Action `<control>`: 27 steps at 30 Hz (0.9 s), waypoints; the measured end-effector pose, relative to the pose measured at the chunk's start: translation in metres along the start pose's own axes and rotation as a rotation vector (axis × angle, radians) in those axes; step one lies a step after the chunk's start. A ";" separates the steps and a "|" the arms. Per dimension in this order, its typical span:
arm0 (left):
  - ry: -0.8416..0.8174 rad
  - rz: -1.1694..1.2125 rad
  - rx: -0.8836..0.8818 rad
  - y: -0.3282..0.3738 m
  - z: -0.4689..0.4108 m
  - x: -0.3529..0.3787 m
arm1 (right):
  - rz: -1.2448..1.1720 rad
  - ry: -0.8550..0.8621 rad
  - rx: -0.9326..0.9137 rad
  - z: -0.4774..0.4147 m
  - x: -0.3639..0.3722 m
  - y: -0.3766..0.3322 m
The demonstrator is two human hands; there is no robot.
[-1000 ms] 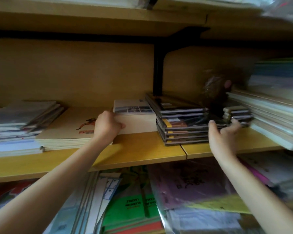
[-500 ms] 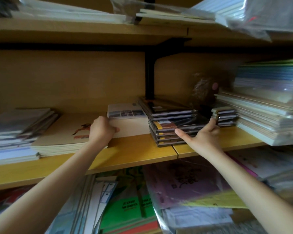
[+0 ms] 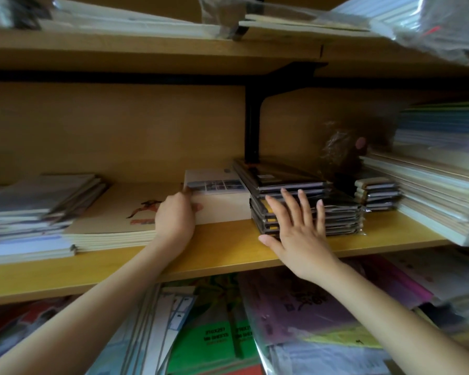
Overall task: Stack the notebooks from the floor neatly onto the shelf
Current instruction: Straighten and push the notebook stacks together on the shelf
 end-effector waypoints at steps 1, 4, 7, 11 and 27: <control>-0.006 -0.026 -0.003 0.001 0.000 0.001 | 0.010 -0.029 0.018 0.000 0.001 0.001; -0.033 -0.049 -0.029 0.002 0.003 -0.002 | 0.035 -0.092 0.041 0.002 -0.004 -0.002; -0.152 0.033 -0.070 -0.001 0.002 -0.001 | 0.024 -0.080 0.087 0.006 -0.013 -0.009; -0.344 0.352 -0.204 -0.014 0.003 -0.016 | 0.086 0.182 -0.026 0.015 -0.048 -0.043; 0.008 -0.697 -0.166 -0.135 0.015 -0.094 | -0.488 0.138 -0.050 -0.052 -0.012 -0.143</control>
Point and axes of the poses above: each hand's wrist, its own z-axis away from the middle knuckle, its own x-axis out of the palm, y = z × x, the point moved 10 cm from there along -z, towards the middle knuckle, and after that the axes turned 13 degrees about -x, right-handed, at the moved point
